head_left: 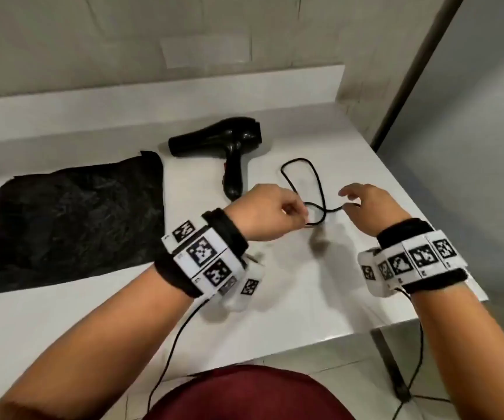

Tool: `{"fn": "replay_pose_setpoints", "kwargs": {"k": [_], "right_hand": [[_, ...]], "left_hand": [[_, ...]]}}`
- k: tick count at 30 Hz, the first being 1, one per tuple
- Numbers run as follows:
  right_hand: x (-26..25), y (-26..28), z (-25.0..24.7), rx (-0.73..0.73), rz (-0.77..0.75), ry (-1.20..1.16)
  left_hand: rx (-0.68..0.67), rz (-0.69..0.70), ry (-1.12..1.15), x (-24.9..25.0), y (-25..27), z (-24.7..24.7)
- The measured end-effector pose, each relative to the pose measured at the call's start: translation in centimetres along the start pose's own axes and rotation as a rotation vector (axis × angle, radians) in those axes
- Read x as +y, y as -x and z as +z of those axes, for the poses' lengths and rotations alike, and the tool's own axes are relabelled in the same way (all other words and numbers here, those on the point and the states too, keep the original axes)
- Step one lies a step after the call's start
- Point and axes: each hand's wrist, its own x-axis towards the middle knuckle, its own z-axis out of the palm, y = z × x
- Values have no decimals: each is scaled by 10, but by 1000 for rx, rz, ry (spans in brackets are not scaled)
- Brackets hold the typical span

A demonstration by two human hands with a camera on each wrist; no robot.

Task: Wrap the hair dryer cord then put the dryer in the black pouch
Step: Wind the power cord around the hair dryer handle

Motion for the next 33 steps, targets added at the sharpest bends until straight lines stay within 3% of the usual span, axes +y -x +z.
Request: {"fn": "replay_pose_setpoints", "kwargs": {"k": [5, 11, 16, 19, 21, 26, 30, 33], "right_hand": [[15, -23, 9, -145, 256, 257], [19, -29, 9, -150, 235, 346], [10, -27, 4, -7, 91, 111], [-7, -14, -3, 91, -127, -24], [-20, -6, -6, 118, -287, 0], [-38, 5, -4, 98, -462, 8], [-38, 5, 5, 82, -578, 31], [-33, 6, 11, 239, -659, -214]], "left_hand": [[63, -82, 62, 12, -50, 27], [43, -128, 91, 5, -80, 47], [93, -69, 165, 8, -85, 52], [106, -66, 264, 16, -87, 44], [85, -144, 329, 23, -89, 35], [19, -266, 867, 23, -92, 14], [37, -191, 937, 22, -83, -4], [111, -142, 1011, 17, -76, -16]]}}
